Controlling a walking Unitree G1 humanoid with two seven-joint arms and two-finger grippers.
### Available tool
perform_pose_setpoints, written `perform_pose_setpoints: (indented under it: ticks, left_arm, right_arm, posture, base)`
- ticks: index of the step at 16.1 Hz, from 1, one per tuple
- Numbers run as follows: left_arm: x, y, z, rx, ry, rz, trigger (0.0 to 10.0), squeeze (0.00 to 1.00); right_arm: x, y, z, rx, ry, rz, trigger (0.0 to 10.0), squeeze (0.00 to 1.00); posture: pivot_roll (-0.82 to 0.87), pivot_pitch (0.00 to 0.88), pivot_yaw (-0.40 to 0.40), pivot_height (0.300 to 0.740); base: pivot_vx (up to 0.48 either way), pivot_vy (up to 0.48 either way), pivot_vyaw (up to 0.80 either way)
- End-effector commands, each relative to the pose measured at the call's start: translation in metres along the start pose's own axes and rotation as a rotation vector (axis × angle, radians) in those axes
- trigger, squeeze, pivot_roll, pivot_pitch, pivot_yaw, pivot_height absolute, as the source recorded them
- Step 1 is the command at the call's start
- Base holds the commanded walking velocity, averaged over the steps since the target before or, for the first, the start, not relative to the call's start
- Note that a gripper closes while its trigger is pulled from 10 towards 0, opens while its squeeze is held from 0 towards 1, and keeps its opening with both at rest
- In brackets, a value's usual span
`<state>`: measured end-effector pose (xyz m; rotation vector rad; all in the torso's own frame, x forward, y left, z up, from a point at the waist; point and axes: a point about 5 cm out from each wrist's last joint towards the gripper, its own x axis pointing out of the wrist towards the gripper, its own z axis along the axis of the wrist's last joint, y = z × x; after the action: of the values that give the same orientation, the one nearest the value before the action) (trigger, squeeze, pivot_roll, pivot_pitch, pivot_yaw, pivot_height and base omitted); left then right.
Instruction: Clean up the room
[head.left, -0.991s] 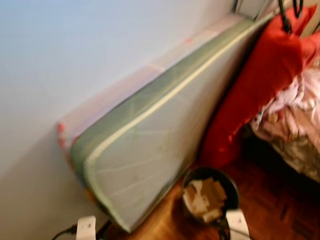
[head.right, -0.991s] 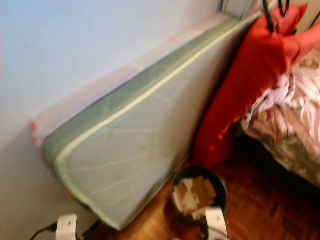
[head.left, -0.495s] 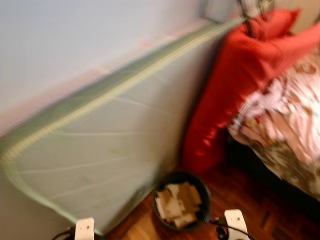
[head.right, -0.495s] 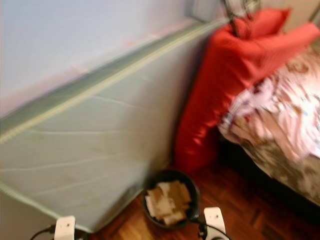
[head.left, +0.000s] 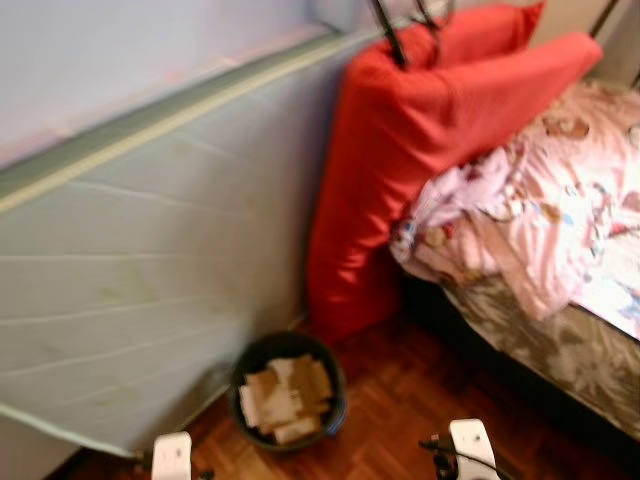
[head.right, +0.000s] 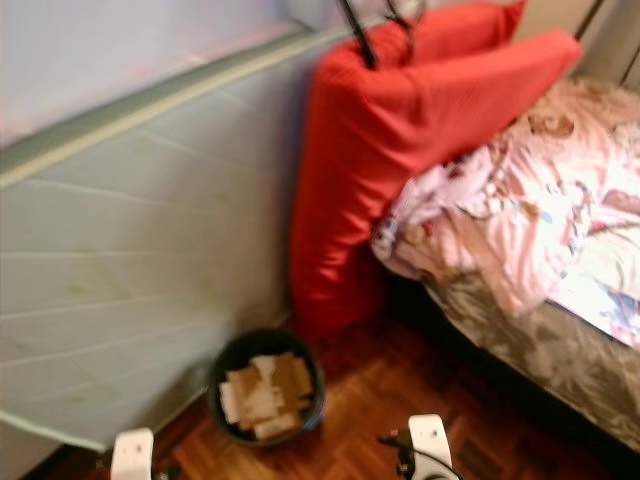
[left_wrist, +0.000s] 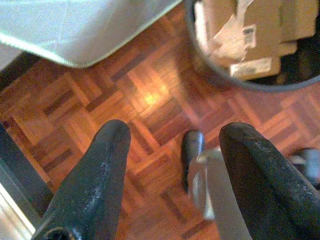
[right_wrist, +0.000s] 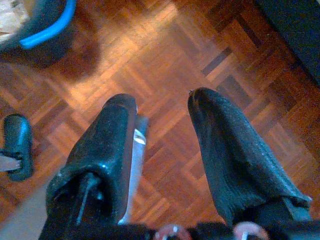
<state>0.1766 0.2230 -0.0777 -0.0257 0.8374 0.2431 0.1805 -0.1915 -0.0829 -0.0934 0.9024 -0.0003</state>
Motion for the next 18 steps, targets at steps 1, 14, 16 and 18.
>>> perform_pose_setpoints:
  ticks: [1,14,16,18]
  left_arm:
    - [0.005,-0.046,0.018,0.027,0.01,-0.164,10.0,0.0]
    - [0.007,-0.05,0.025,-0.021,0.004,-0.161,10.0,0.0]
    - [0.007,-0.05,0.025,-0.02,0.006,-0.163,10.0,0.0]
    - [0.007,-0.05,0.025,-0.02,0.007,-0.163,10.0,0.0]
  right_arm:
    - [-0.016,-0.121,0.145,0.265,-0.218,-0.078,10.0,0.0]
    - [-0.018,-0.124,0.154,0.246,-0.225,-0.08,10.0,0.0]
    - [-0.018,-0.125,0.155,0.236,-0.231,-0.085,10.0,0.0]
    - [-0.018,-0.125,0.156,0.235,-0.233,-0.086,10.0,0.0]
  posture:
    - [-0.02,0.0,0.009,0.74]
    - [-0.05,0.0,0.0,0.74]
    - [-0.05,0.0,0.002,0.74]
    - [-0.06,0.0,0.0,0.74]
  base:
    - [0.0,-0.48,0.0]
    - [0.0,-0.288,0.0]
    - [0.0,0.0,0.0]
    - [0.0,0.0,0.0]
